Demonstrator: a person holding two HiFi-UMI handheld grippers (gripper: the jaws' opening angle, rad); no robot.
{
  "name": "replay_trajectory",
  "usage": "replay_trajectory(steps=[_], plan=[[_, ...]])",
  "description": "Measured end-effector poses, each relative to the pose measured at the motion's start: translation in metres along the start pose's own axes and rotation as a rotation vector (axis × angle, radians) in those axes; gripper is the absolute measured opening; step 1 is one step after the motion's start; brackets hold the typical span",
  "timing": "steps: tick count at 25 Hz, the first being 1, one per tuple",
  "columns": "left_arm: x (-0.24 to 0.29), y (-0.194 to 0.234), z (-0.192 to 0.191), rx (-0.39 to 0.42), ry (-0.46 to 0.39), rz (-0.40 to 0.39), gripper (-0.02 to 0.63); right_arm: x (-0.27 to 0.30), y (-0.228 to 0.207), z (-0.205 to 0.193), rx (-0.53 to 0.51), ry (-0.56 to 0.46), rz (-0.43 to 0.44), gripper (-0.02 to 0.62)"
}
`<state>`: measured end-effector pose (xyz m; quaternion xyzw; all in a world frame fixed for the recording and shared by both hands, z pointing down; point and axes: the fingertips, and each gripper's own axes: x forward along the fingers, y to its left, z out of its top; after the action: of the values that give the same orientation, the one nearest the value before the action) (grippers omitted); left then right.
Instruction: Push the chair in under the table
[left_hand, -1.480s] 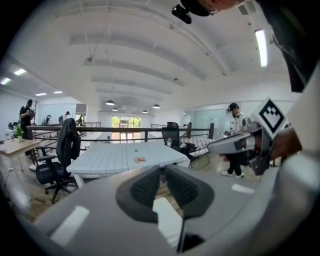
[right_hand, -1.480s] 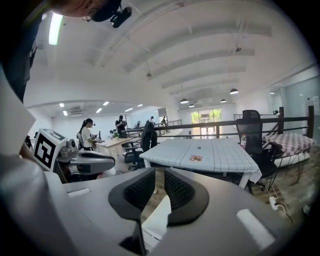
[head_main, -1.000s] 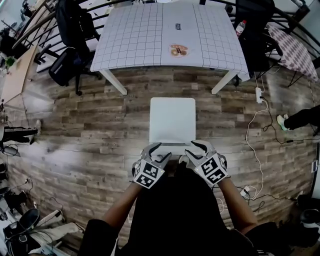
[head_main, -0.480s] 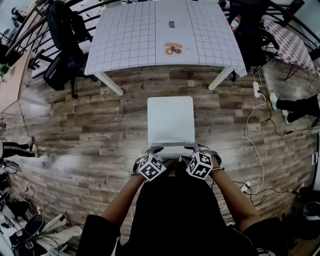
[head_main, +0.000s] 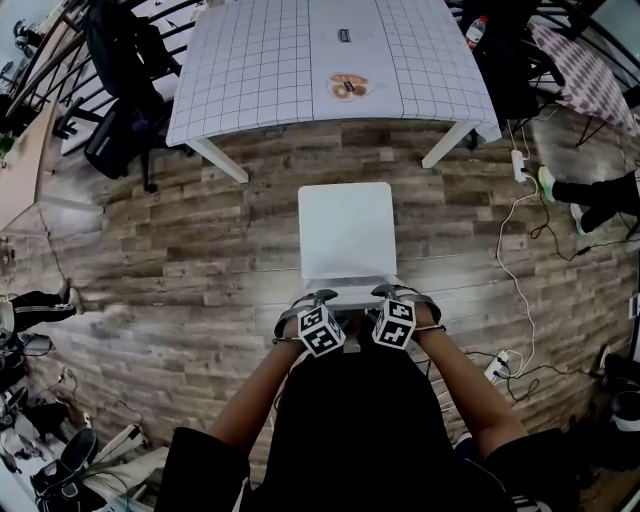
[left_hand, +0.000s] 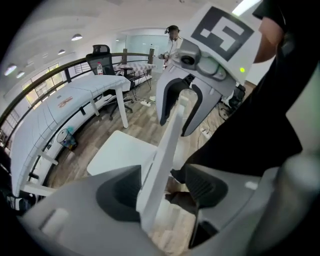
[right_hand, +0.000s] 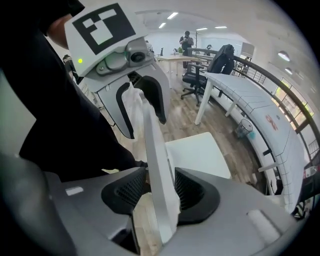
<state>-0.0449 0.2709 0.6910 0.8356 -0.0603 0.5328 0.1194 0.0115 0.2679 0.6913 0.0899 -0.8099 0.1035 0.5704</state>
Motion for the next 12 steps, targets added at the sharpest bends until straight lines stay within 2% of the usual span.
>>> replay_trajectory(steps=[7, 10, 12], plan=[[0.031, 0.004, -0.014, 0.103, 0.085, -0.004, 0.272, 0.043, 0.001, -0.006, -0.102, 0.072, -0.035, 0.183], [0.033, -0.006, -0.020, 0.191, 0.145, -0.026, 0.272, 0.047, 0.012, -0.014, -0.179, 0.152, -0.025, 0.181], [0.040, -0.009, -0.025, 0.227, 0.174, -0.037, 0.272, 0.053, 0.015, -0.017, -0.197, 0.169, -0.018, 0.179]])
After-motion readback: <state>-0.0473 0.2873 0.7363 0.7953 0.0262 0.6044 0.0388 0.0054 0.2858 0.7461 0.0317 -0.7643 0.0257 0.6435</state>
